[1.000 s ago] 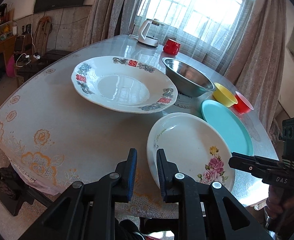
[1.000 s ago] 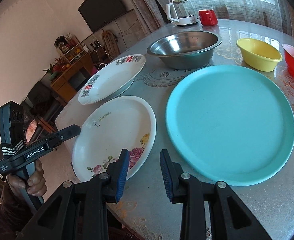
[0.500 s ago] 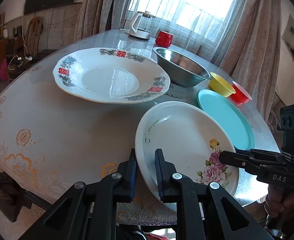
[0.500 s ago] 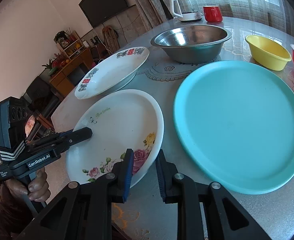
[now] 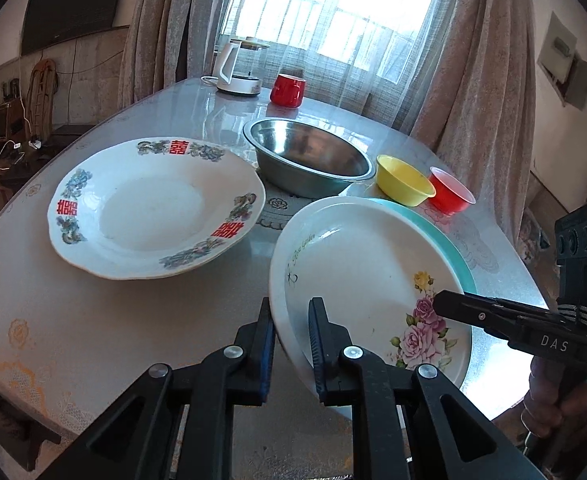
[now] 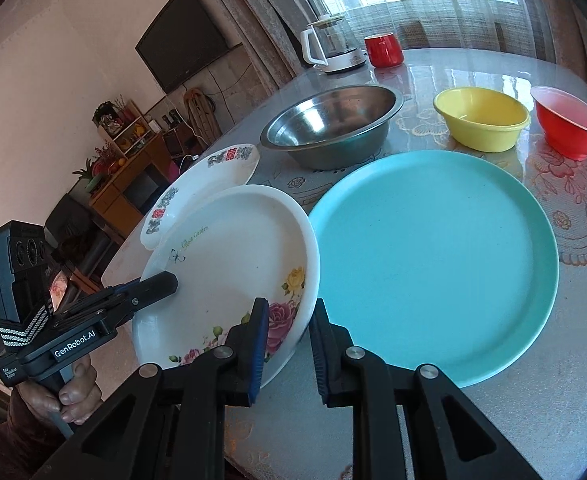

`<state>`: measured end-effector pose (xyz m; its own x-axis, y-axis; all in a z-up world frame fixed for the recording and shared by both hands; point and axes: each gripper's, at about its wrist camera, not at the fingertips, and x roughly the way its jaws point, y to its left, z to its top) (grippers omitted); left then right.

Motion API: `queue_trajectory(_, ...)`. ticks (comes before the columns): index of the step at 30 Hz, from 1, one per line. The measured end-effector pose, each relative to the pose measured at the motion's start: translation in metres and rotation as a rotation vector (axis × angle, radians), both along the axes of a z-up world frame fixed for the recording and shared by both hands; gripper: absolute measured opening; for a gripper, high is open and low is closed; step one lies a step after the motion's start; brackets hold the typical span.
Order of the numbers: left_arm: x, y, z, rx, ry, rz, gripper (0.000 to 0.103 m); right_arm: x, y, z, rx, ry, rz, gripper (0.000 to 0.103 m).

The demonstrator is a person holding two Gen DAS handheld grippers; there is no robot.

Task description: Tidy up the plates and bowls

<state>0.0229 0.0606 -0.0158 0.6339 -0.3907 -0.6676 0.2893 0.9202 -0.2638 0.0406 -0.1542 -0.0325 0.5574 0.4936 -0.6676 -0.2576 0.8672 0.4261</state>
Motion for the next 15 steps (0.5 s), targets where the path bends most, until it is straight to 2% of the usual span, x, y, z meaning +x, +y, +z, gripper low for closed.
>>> queue_trajectory(6,0.021,-0.044,0.01,0.034,-0.025,-0.076,0.016,0.002,-0.037,0.009,-0.005,-0.025,-0.101,0.02)
queue_trajectory(15,0.061,-0.093,-0.003,0.047,0.042,-0.128,0.017,0.022,-0.084,0.005,-0.029,0.004,-0.239,0.02)
